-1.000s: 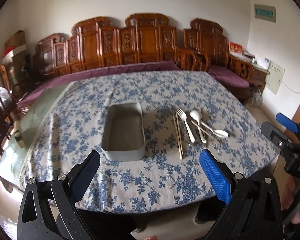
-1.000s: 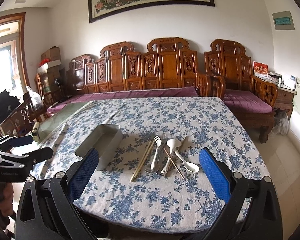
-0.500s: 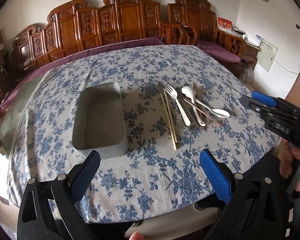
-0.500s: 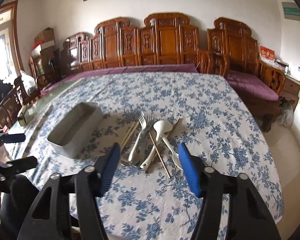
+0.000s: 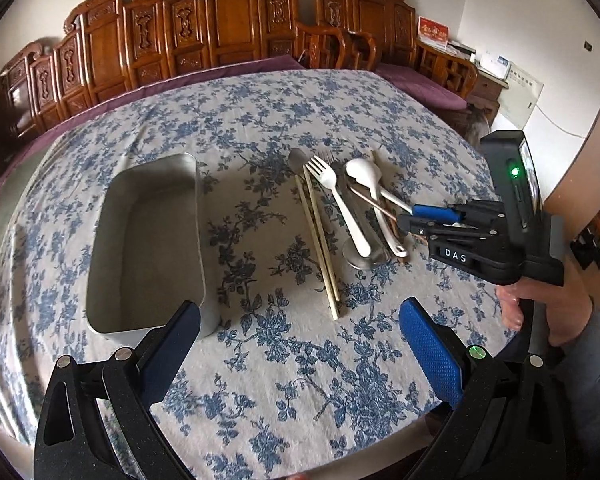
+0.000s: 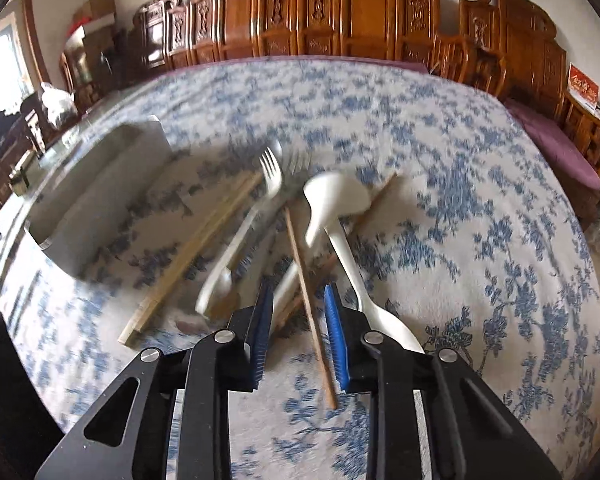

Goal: Organize utensils
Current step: 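Grasp a wooden chopstick with the left tool while the right tool grasps another chopstick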

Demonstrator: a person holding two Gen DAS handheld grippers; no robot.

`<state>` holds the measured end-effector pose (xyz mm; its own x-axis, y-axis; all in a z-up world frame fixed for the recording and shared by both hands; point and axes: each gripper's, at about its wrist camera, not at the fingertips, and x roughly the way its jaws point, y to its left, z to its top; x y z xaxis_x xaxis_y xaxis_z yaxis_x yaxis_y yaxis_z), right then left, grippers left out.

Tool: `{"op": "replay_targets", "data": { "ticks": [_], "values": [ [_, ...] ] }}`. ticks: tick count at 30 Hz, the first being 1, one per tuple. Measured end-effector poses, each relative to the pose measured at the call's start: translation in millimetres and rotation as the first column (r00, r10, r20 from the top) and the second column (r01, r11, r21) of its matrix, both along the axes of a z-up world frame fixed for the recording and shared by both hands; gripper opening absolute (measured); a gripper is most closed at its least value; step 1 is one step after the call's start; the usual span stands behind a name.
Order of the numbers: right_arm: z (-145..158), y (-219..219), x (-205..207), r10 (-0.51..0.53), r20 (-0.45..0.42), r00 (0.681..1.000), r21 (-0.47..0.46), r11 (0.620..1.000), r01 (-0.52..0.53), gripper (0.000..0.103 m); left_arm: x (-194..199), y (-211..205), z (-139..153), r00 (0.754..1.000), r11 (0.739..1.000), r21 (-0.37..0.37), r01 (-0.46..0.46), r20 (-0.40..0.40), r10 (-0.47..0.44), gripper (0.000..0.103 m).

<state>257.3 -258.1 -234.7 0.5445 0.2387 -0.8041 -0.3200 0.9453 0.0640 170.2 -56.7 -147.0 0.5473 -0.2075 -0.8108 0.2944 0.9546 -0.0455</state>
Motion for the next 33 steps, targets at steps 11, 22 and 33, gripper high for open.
{"op": "replay_targets", "data": {
  "ticks": [11,22,33],
  "values": [
    [-11.0,1.6,-3.9,0.050,-0.041,0.998,-0.033,0.998,-0.052,0.008,16.5,-18.4,-39.0,0.996,0.999,-0.004,0.046,-0.076,-0.046,0.072],
    [15.2,-10.8,-28.1,0.044,-0.009,0.999,0.055,0.998,-0.043,0.006,27.8,-33.5,-80.4,0.987,0.996,0.056,0.067,-0.149,-0.058,0.045],
    [21.3,-27.5,-31.6,-0.020,0.021,1.000,0.075,0.997,0.018,0.006,37.6,-37.8,-83.2,0.993,0.991,0.123,0.045,-0.112,-0.031,0.017]
  ]
}}
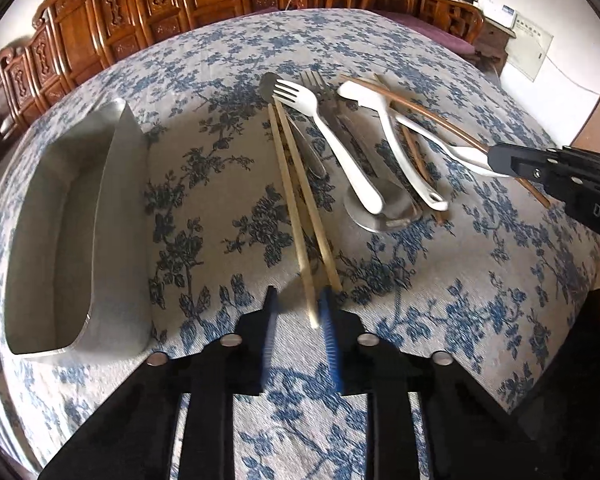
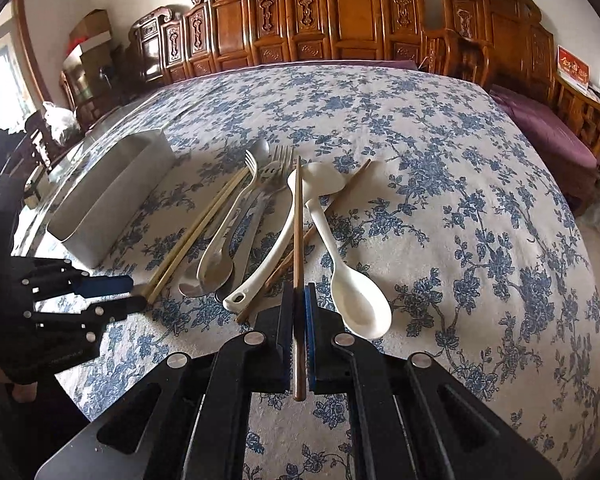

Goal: Organize utensils
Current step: 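Grasp a wooden chopstick with the left tool while the right tool grasps another chopstick, then lower the chopstick into the metal tray and open the left tool while the right tool carries its chopstick over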

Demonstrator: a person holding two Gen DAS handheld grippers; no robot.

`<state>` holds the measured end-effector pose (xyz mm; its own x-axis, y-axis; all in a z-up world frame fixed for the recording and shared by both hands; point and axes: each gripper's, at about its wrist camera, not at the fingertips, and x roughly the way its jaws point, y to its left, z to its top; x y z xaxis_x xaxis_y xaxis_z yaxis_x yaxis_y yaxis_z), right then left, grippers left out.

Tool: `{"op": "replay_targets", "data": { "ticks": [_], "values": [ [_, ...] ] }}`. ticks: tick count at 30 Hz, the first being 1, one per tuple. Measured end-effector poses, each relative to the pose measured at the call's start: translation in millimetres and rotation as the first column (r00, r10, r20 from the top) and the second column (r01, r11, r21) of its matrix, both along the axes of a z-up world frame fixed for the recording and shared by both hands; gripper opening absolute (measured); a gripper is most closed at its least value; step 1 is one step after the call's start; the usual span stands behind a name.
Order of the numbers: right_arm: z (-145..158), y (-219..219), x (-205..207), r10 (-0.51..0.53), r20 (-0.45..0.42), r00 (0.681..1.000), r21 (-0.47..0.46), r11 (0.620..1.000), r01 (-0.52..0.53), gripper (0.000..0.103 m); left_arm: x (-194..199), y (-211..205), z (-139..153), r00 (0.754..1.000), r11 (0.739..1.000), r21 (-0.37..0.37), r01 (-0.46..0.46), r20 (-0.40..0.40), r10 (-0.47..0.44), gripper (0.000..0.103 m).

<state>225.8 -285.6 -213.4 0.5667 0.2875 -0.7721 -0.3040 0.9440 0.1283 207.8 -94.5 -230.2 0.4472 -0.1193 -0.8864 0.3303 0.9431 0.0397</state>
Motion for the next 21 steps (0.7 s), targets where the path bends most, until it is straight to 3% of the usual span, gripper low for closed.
{"op": "replay_targets", "data": {
  "ticks": [2,9,21],
  "values": [
    [-0.9,2.3,0.3,0.003,0.003,1.000,-0.003,1.000,-0.003,0.006,3.5,-0.8,0.1,1.000,1.000,0.009,-0.008,0.006,0.008,0.005],
    [-0.2,6.4,-4.0,-0.002,0.013,1.000,-0.007,1.000,0.002,0.006,2.5,4.8,4.7,0.999,0.999,0.012,-0.041,0.023,0.041,0.004],
    [25.7,23.8,-17.3,0.018,0.066,0.998,-0.015,1.000,-0.017,0.006,-10.6,33.4,49.8,0.991,0.996,-0.030,-0.087,0.103,0.089,0.004]
  ]
}}
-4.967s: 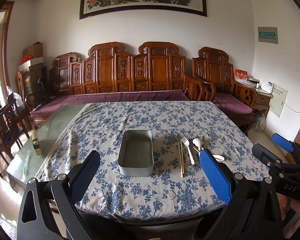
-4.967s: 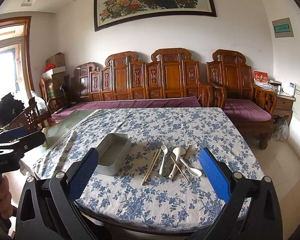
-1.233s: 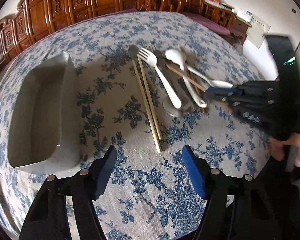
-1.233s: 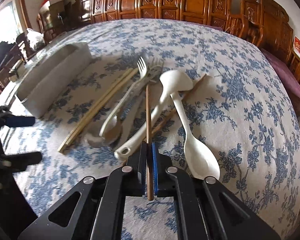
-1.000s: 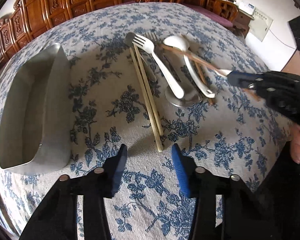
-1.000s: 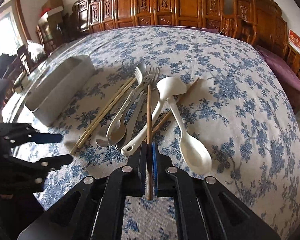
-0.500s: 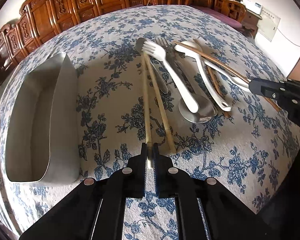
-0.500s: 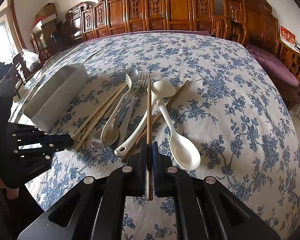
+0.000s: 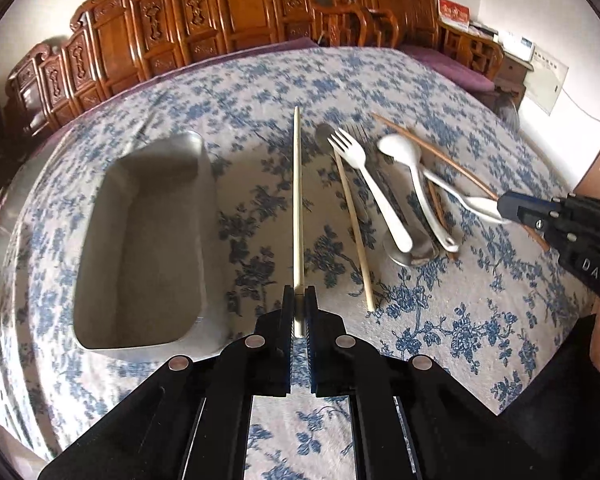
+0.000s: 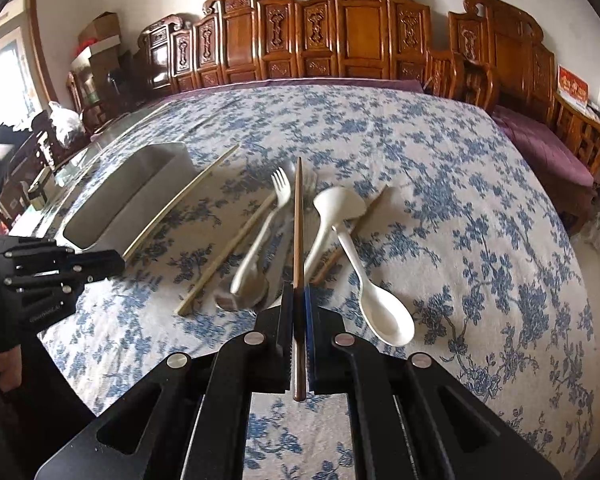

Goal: Organize utensils
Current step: 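Lower the chopstick into the metal tray and open the left tool while the right tool carries its chopstick over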

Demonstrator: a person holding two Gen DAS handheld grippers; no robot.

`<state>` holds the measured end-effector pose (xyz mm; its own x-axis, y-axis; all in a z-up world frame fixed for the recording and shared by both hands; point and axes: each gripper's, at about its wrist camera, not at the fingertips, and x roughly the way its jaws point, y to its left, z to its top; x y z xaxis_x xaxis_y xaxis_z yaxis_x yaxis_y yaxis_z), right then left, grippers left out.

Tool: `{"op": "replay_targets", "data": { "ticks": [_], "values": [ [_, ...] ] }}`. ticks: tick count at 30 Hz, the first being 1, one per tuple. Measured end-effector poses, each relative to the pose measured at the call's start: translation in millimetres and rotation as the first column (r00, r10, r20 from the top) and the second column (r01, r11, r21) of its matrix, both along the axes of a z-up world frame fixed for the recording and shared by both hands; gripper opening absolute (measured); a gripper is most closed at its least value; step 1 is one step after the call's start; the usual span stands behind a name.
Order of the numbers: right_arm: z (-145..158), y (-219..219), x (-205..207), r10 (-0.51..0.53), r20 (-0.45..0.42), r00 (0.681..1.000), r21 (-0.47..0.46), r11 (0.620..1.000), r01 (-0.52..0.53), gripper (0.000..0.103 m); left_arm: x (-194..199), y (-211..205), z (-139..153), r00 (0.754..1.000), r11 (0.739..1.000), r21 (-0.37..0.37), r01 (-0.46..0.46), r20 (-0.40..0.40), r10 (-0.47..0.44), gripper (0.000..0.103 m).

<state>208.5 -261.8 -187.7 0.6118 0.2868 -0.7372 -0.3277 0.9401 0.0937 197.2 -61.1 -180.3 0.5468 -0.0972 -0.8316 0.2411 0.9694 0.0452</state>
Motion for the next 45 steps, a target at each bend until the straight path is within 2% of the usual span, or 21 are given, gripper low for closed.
{"op": "replay_targets", "data": {
  "ticks": [13,22,34,36,37,38,42,45],
  "values": [
    [35.4,42.4,-11.3,0.049,0.044,0.998,-0.014,0.999,-0.048,0.006,-3.7,63.0,35.4,0.998,0.998,-0.035,-0.054,0.025,0.055,0.004],
    [47.9,77.5,-7.8,0.094,0.055,0.994,-0.047,0.995,-0.091,0.006,8.3,110.9,23.2,0.995,0.994,-0.050,-0.096,-0.036,0.095,0.004],
    [48.6,108.7,-3.0,0.129,0.042,0.991,-0.087,0.988,-0.125,0.006,24.8,126.6,9.0,0.992,0.995,-0.033,-0.092,-0.095,0.088,0.005],
    [47.7,114.4,-1.7,0.134,0.038,0.990,-0.088,0.988,-0.131,0.006,26.2,130.1,11.8,0.991,0.994,-0.033,-0.106,-0.086,0.102,0.014],
    [47.4,116.4,-0.8,0.136,0.036,0.990,-0.089,0.987,-0.133,0.006,25.7,131.9,14.3,0.991,0.993,-0.042,-0.109,-0.079,0.105,0.032],
    [46.9,119.0,0.2,0.139,0.034,0.990,-0.088,0.987,-0.136,0.006,24.6,134.4,18.3,0.992,0.992,-0.049,-0.113,-0.064,0.109,0.043],
    [46.5,136.2,4.0,0.158,0.029,0.987,-0.082,0.984,-0.155,0.006,17.7,144.5,33.0,0.992,0.991,-0.057,-0.121,-0.024,0.120,0.045],
    [46.4,149.7,7.6,0.167,0.026,0.986,-0.071,0.984,-0.165,0.006,8.9,157.1,45.7,0.990,0.989,-0.065,-0.136,0.011,0.137,0.052]
  ]
}}
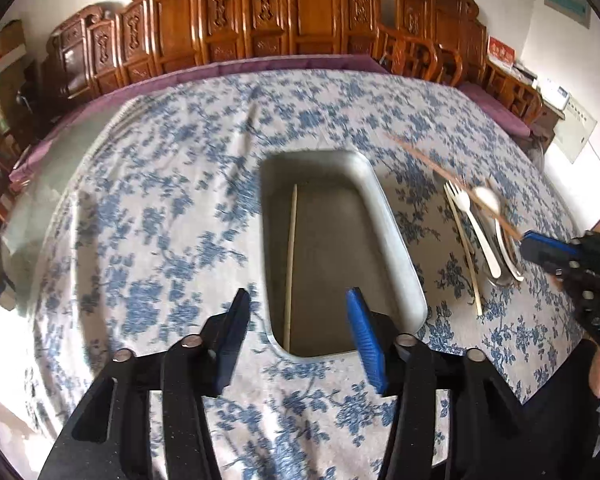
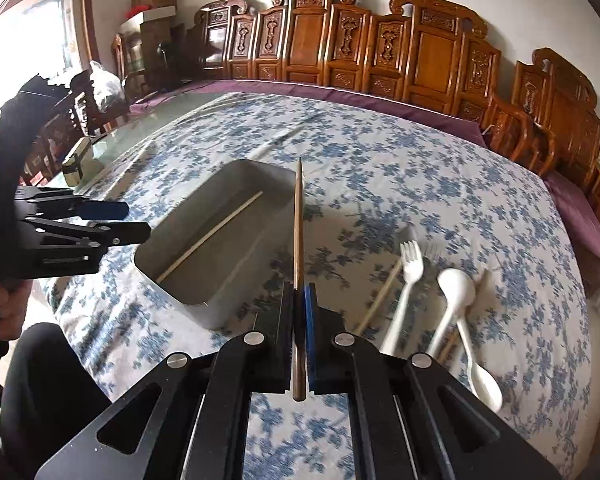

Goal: Organize utensils
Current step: 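Lower the chopstick into the metal tray and open the left tool while the right tool carries its chopstick over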

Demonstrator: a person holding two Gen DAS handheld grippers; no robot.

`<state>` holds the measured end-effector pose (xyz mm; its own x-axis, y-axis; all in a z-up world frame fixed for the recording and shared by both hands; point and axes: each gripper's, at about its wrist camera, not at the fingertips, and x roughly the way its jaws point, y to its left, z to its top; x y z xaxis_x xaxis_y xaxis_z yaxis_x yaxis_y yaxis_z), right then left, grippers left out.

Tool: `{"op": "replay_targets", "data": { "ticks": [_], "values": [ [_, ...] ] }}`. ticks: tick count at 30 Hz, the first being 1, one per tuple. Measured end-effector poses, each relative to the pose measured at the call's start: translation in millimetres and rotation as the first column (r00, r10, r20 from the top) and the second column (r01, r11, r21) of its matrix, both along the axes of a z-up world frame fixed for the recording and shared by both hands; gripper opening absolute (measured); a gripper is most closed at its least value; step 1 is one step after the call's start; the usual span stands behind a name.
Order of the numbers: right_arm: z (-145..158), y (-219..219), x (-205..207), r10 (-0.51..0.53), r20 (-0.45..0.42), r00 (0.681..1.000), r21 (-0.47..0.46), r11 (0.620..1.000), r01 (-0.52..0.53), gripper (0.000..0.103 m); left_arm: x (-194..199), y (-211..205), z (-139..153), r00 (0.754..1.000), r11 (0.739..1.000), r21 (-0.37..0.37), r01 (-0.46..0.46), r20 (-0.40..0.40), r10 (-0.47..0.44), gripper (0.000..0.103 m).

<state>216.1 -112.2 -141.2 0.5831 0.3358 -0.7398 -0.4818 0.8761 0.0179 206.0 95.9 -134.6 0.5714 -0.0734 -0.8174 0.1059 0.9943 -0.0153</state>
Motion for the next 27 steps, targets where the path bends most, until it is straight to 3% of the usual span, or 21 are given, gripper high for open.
{"op": "replay_targets", "data": {
  "ticks": [5,11,27],
  "values": [
    [-1.6,25.3,8.5,0.012,-0.013,1.000,0.023,1.000,-0.012,0.006,-12.2,20.5,17.5,0.997,0.999,0.023,-0.037,0.061,0.036,0.073],
    [-9.6,49.9,20.9,0.009,-0.044,0.999,0.036,0.999,-0.007,0.006,-22.6,46.6,26.1,0.989,0.995,0.002,-0.100,0.111,0.099,0.082],
    [-48.4,108.6,49.3,-0.029,-0.145,0.989,-0.003,1.000,0.029,0.006,-22.7,66.9,28.0,0.985,0.992,-0.025,-0.126,0.116,0.128,0.082]
  ]
}}
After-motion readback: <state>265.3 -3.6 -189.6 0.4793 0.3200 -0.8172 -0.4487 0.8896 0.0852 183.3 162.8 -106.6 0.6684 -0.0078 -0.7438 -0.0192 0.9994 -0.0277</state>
